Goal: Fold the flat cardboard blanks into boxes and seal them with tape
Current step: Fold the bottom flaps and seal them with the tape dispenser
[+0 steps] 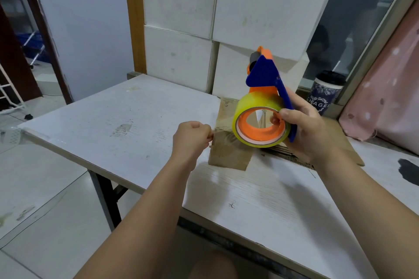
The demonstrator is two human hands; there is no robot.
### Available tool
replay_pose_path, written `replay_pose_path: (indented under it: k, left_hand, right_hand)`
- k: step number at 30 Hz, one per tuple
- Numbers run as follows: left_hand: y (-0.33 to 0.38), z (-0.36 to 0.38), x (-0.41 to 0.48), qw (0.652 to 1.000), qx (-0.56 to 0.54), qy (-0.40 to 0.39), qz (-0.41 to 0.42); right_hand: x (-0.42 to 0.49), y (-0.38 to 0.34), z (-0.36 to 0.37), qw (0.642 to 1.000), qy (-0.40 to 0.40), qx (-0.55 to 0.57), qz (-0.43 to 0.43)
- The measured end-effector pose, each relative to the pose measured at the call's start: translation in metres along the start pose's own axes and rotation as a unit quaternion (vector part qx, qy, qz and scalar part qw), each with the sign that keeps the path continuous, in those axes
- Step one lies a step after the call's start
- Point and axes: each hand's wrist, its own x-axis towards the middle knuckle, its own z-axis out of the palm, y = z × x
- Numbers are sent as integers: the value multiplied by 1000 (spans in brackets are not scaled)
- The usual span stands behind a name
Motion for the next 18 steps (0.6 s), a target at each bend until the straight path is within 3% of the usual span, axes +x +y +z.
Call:
replay_pose_path:
  k: [5, 10, 13, 15, 18]
  left_hand:
    - [0, 4, -3, 1000, 23, -8, 15]
    - [-4, 5, 3, 998, 31, -47, -24]
    - [-4, 3, 5, 992, 125, -22, -15]
    - [-4, 4, -2, 989, 136, 37, 48]
    - [-2, 13, -26, 975, 52, 102, 190]
  right_hand:
    - [2, -2, 2, 1000, 12, -19, 15]
    - [5, -3, 6, 999, 20, -40, 17]
    - [6, -3, 7, 998, 32, -42, 19]
    - [6, -3, 9, 998, 40, -35, 22]
    - [6, -4, 12, 998, 50, -32, 28]
